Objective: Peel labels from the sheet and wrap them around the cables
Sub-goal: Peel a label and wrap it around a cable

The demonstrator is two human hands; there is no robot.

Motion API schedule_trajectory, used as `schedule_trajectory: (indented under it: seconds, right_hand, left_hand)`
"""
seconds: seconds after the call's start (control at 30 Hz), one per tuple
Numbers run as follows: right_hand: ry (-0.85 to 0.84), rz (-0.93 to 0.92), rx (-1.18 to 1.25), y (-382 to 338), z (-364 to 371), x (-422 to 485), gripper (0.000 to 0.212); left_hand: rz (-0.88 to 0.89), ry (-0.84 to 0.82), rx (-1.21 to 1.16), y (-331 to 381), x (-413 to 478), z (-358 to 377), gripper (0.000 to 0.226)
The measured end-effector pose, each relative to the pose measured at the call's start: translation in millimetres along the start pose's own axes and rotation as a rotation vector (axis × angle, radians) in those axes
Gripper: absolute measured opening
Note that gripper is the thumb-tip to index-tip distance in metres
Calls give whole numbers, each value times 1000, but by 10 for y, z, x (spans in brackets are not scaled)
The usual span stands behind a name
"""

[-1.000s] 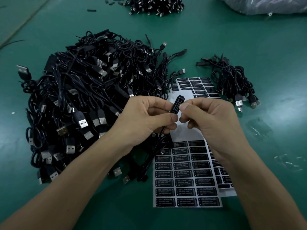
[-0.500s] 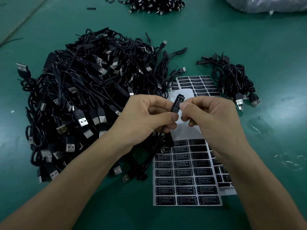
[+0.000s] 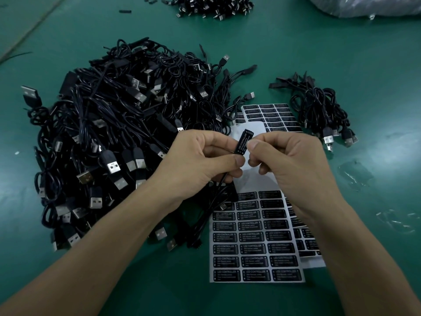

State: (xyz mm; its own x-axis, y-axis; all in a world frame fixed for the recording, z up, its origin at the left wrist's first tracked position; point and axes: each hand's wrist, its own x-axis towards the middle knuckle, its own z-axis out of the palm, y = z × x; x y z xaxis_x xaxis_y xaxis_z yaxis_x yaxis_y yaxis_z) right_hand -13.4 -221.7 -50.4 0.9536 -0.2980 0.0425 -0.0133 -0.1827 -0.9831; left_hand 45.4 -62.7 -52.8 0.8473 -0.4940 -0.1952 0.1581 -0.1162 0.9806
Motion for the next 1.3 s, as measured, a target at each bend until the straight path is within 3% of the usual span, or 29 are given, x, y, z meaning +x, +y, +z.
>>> schedule_trajectory:
  seconds: [1.3]
  right_hand:
    - [2, -24, -83, 26, 6, -3, 18]
  left_hand:
    - [9, -2, 27, -23, 6, -2, 17]
